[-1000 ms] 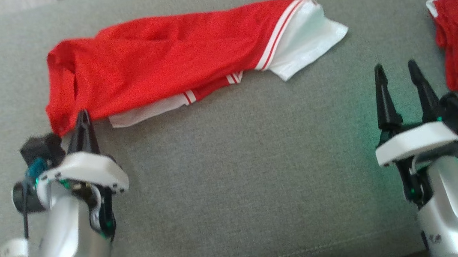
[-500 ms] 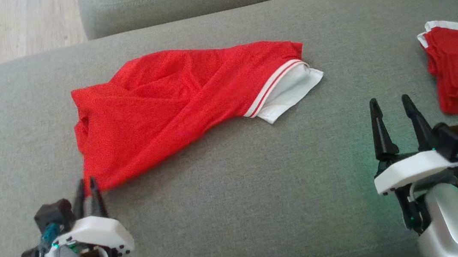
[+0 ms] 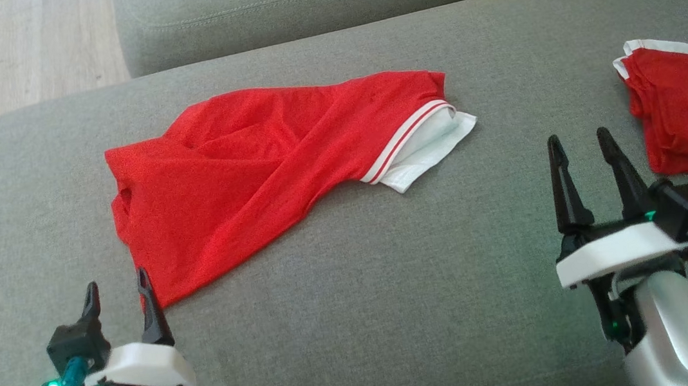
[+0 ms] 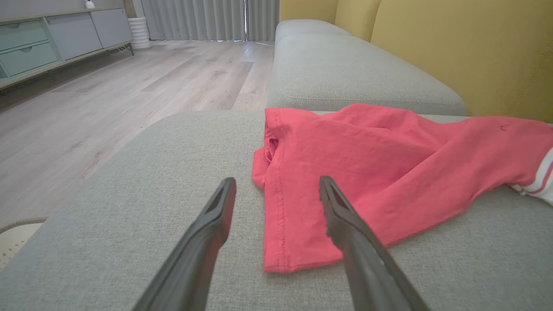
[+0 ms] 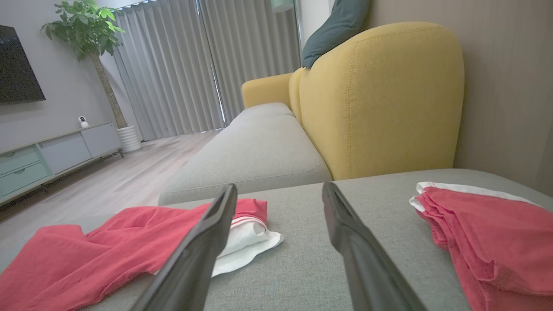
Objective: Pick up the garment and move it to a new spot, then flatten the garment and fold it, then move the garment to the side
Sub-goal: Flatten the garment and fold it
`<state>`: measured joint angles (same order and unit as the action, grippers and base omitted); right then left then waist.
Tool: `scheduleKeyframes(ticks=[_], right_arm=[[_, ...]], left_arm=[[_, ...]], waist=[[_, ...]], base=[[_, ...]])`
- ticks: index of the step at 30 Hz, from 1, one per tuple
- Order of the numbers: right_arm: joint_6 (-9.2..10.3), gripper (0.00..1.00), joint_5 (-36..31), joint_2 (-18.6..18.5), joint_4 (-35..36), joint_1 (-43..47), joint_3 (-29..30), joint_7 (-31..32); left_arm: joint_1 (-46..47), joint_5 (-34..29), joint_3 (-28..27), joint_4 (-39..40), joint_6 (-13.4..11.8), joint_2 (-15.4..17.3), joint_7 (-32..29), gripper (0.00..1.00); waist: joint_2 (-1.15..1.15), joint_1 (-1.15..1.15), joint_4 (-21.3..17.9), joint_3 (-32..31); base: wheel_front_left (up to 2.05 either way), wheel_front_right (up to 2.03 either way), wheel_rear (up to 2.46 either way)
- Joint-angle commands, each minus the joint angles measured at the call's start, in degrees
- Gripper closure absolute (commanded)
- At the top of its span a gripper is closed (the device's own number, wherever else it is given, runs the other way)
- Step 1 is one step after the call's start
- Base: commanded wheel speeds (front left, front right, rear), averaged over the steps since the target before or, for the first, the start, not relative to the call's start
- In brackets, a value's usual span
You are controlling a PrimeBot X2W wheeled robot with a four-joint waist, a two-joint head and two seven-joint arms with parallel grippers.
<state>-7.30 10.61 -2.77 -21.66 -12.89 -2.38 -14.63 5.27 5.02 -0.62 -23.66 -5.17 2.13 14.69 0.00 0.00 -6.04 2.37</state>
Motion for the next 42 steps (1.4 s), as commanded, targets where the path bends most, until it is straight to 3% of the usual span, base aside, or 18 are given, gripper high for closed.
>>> scheduleKeyframes(ticks=[1,13,30,42], right_arm=[[-0.19,0.0,0.13,-0.1,2.17,-0.28,-1.67,-0.37],[-0.19,0.0,-4.58,-0.1,-1.3,1.15,-2.23,-0.37],[-0.19,0.0,-4.68,-0.1,-2.4,0.94,-2.87,-0.37],[-0.19,0.0,-3.55,-0.1,-0.73,-1.78,-3.0,-0.37]], left_arm=[[1.46,-0.53,-1.49,2.42,-0.65,0.77,0.3,0.0],[-0.99,0.45,0.78,3.38,-1.74,0.76,0.3,0.0],[-1.28,2.18,3.25,3.07,-2.19,0.76,0.3,0.0],[2.88,7.11,2.88,-0.27,0.2,0.75,0.3,0.0]], waist=[[0.0,0.0,0.15,-0.05],[0.0,0.0,1.38,-0.17],[0.0,0.0,3.44,0.54],[0.0,0.0,2.47,6.53]], base=[[0.0,0.0,0.0],[0.0,0.0,0.0],[0.0,0.0,0.0],[0.0,0.0,0.0]])
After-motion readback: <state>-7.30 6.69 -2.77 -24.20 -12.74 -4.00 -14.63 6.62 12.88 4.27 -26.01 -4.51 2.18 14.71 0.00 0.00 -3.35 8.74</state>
